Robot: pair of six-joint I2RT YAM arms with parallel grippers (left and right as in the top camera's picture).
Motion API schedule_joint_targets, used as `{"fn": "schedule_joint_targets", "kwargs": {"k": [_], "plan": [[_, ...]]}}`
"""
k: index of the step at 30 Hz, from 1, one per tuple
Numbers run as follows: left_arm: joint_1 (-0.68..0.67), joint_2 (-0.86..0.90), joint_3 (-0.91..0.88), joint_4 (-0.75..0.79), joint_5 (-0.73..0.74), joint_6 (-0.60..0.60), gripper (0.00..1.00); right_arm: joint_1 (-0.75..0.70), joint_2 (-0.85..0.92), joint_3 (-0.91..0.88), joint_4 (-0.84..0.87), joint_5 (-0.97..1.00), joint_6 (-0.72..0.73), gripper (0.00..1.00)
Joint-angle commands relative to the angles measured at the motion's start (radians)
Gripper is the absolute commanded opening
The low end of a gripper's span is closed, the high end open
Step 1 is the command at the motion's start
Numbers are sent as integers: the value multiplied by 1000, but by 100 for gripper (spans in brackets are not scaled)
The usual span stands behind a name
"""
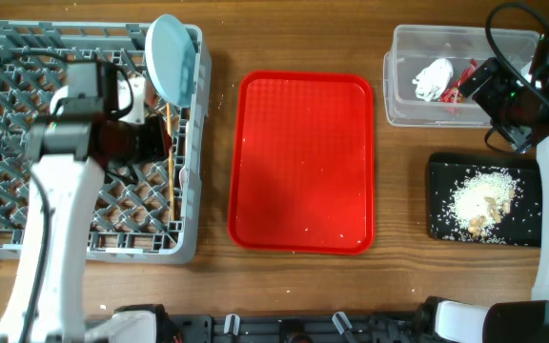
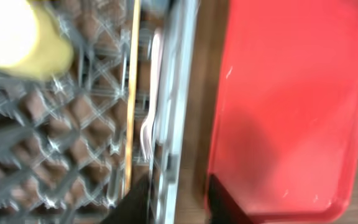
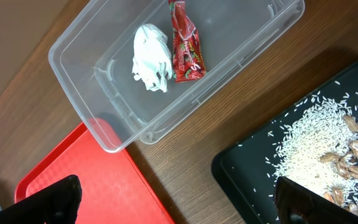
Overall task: Sort waste into correct bins and load items into the dishwasher rack
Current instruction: 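Lower the chopstick upright into the rack slots with left gripper, then open left gripper and withdraw it from the rack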
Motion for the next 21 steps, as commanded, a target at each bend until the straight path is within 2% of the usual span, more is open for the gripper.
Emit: {"fn": "schedule_joint_targets", "kwargs": {"k": [1, 10, 16, 20, 21], "plan": [[3, -57, 0, 66, 10, -70, 4, -1, -12, 7, 1, 21, -19, 100], [1, 106, -46, 244, 6, -104, 4, 0, -12, 7, 1, 21, -19, 100], [3, 121, -43, 182, 44, -202, 4, 0, -12, 7, 1, 21, -19, 100], [5, 4, -43, 105, 114, -198, 24, -1, -12, 7, 1, 21, -19, 100], [5, -38, -43, 76, 114, -198, 33, -1, -12, 7, 1, 21, -19, 100]]}}
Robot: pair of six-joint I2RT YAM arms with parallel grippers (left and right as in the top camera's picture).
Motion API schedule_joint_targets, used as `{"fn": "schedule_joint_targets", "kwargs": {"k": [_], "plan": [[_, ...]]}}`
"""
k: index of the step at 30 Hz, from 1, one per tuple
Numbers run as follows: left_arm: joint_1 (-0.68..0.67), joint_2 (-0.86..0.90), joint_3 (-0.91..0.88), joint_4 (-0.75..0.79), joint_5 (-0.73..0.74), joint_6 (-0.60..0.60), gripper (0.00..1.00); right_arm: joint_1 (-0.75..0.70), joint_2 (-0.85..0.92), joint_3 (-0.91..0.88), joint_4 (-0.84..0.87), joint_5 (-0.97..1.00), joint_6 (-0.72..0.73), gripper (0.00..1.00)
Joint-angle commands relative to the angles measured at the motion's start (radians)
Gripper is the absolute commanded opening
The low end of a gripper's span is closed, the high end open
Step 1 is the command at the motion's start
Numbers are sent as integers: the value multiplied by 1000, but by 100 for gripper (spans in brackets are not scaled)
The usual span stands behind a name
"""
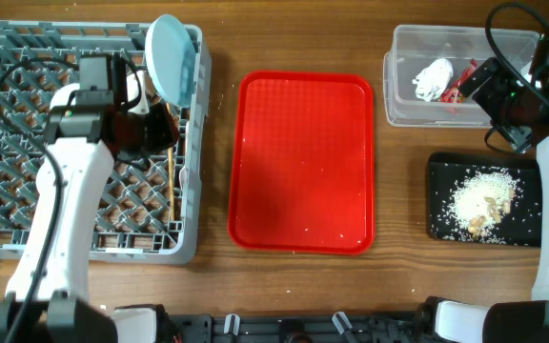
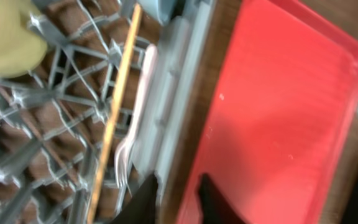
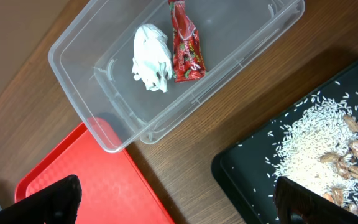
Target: Sort waste into correct bins and load items into the dishwasher rack
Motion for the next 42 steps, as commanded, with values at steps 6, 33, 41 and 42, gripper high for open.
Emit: {"fn": "schedule_joint_targets", "kwargs": {"k": [6, 33, 41, 42], "plan": [[2, -363, -1, -216, 60, -11, 100, -1, -12, 7, 0, 21, -19, 100], [-23, -977, -5, -684, 60, -23, 100, -1, -12, 7, 0, 21, -19, 100], [-23, -977, -5, -684, 60, -23, 100, -1, -12, 7, 0, 21, -19, 100], [-23, -977, -5, -684, 60, -23, 100, -1, -12, 7, 0, 21, -19, 100]]}}
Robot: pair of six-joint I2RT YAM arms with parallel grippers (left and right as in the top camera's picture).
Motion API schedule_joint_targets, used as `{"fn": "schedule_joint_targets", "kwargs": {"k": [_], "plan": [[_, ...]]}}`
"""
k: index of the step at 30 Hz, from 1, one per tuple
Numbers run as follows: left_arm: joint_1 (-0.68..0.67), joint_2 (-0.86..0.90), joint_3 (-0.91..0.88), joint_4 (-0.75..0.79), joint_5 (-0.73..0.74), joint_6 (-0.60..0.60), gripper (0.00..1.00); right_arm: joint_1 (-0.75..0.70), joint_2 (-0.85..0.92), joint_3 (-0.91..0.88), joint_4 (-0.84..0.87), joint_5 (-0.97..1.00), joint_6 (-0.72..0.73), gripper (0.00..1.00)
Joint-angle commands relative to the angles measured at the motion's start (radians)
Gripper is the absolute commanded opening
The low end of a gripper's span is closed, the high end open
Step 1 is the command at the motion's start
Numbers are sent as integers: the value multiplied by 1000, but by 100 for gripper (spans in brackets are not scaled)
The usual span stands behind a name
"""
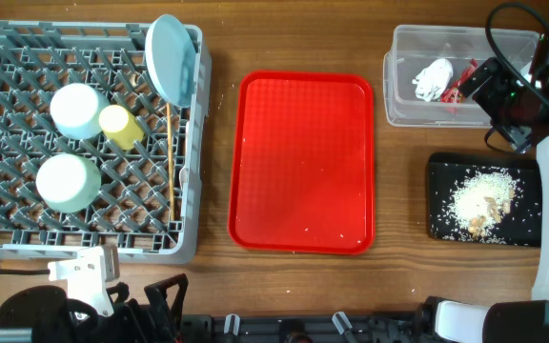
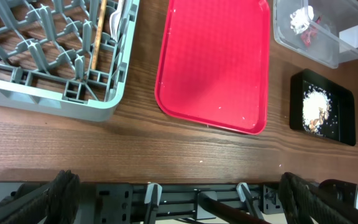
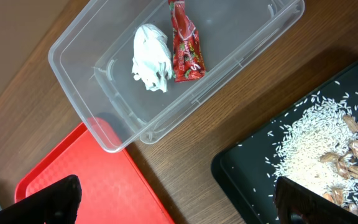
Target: Sort waste into correct bins and load items into the dishwasher rack
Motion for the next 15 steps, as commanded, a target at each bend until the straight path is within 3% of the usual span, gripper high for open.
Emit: {"fn": "schedule_joint_targets", "kwargs": {"k": [1, 15], "plan": [[-5, -8, -5, -1, 12, -8, 100, -1, -12, 7, 1, 21, -19, 100], [-5, -10, -5, -23, -71, -8, 100, -1, -12, 7, 1, 21, -19, 100]]}}
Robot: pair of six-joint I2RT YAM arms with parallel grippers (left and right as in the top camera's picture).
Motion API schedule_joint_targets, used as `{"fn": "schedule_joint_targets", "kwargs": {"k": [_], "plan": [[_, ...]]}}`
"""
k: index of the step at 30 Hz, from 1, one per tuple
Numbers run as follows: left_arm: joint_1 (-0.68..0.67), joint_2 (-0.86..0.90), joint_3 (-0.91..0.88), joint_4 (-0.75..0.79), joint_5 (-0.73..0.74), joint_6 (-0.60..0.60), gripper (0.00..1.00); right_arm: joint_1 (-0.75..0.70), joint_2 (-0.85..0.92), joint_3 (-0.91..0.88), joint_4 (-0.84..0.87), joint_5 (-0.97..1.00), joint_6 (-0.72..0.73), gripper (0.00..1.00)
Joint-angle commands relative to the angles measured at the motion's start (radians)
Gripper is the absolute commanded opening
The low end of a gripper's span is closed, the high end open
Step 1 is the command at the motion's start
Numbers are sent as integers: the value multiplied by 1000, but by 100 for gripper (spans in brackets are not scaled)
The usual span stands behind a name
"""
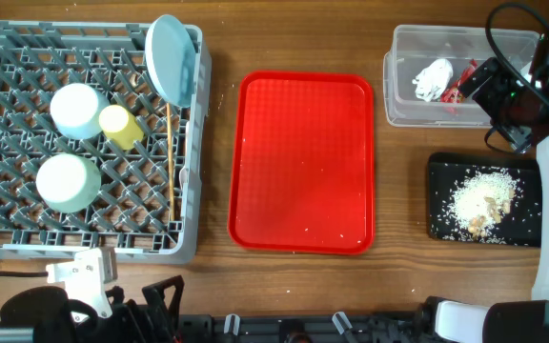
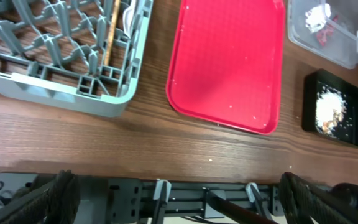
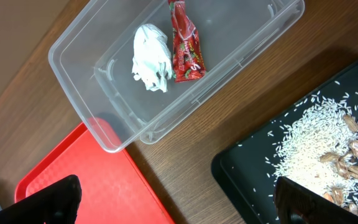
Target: Sort waste into correct bins and load items into the dishwasher rack
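Observation:
The grey dishwasher rack at the left holds a pale blue plate (image 1: 172, 57) on edge, two pale cups (image 1: 74, 110), a yellow cup (image 1: 120, 126), a chopstick (image 1: 171, 162) and a white fork (image 1: 185, 173). A clear bin (image 1: 403, 105) at the back right holds a white tissue (image 3: 151, 57) and a red wrapper (image 3: 185, 46). A black tray (image 1: 441, 191) carries rice and nuts (image 1: 484, 198). My left gripper (image 2: 182, 202) is open and empty, drawn back off the table's front left edge. My right gripper (image 3: 179, 208) is open and empty beside the clear bin.
A bare red tray (image 1: 303, 162) with a few crumbs lies in the middle, between the rack and the bins. A black mounting rail (image 2: 185, 196) runs along the table's front edge. The right arm's cable (image 1: 503, 24) loops over the back right corner.
The left wrist's view has shifted a little, with the rack and red tray sitting slightly further right in it. The objects and the right arm are unchanged.
My left gripper was low over the rack's right side beside the yellow cup, chopstick and fork, and stayed there at the following moment. Then it was drawn back off the front left edge, open and empty, where it remains. The right arm stayed still.

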Motion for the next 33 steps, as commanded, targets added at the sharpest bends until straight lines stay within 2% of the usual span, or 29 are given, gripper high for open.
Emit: {"fn": "schedule_joint_targets", "kwargs": {"k": [1, 10, 22, 26, 33], "plan": [[-5, -10, -5, 0, -26, -8, 100, -1, -12, 7, 0, 21, -19, 100], [-7, -19, -5, 0, -27, -8, 100, 0, -12, 7, 0, 21, -19, 100], [-75, -36, -5, 4, -26, -8, 100, 0, -12, 7, 0, 21, -19, 100], [-75, -51, -5, 85, -27, 8, 100, 0, -12, 7, 0, 21, -19, 100], [-77, -107, -41, 331, -18, 117, 100, 0, -12, 7, 0, 21, -19, 100]]}}
